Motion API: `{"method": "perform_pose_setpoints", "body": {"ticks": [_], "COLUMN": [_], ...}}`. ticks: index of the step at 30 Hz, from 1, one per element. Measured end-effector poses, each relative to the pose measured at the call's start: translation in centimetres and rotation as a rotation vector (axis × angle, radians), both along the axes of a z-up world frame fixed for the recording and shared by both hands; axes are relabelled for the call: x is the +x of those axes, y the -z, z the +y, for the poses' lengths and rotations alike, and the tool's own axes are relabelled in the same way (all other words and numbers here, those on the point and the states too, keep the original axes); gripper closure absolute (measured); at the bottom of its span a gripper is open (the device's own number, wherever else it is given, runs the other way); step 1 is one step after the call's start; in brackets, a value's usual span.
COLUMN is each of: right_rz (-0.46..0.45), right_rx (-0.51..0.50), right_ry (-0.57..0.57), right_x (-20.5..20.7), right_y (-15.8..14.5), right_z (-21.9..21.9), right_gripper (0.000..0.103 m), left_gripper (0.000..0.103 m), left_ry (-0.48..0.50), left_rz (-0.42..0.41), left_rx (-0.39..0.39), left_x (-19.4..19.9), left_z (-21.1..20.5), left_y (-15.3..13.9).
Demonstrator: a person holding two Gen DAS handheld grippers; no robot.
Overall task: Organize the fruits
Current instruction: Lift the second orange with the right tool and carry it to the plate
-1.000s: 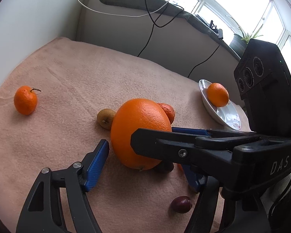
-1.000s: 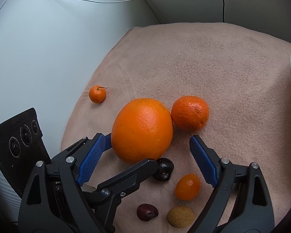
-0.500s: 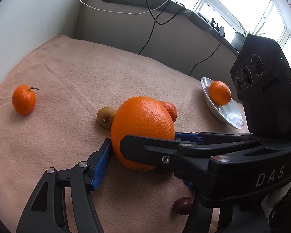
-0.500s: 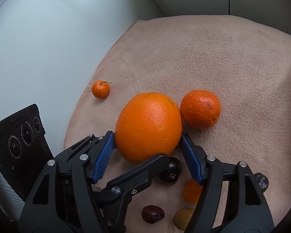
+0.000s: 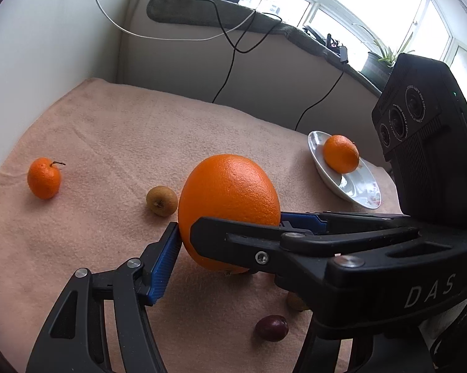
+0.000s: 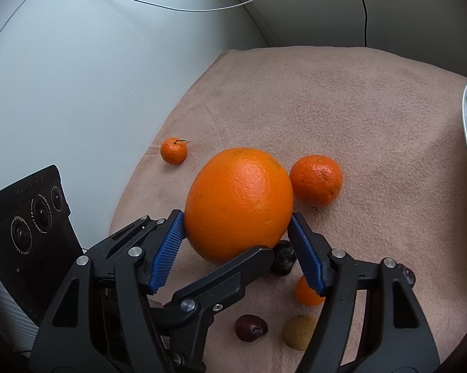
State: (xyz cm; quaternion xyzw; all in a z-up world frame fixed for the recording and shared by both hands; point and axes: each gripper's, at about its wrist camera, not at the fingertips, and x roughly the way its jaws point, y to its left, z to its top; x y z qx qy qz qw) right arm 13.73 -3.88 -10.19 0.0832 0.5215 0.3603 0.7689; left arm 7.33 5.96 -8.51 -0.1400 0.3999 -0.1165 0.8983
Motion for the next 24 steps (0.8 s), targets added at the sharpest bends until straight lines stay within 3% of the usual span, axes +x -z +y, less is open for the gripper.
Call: {"method": "perform_pose_setpoints", "body": {"ticks": [13,24], "right_rz": [-0.069,-0.074], "right_rx": [0.014,0.034], "right_ry": [0.064,0.172], "right_x": [-0.6,0.0], "right_y": [-2.3,-2.6], "right_z": [-4.0,-9.6], "right_gripper": [0.032,0.032], "left_gripper": [0.04,0.04], "left_ry": [0.054,0.137], "left_rz": [-0.052,-0.069], "left_rx": [0.022,0.036], "left_x": [-0.3,1.3], "left_z": [-3.8,-8.6], "left_y": [-1.9,-2.6]}}
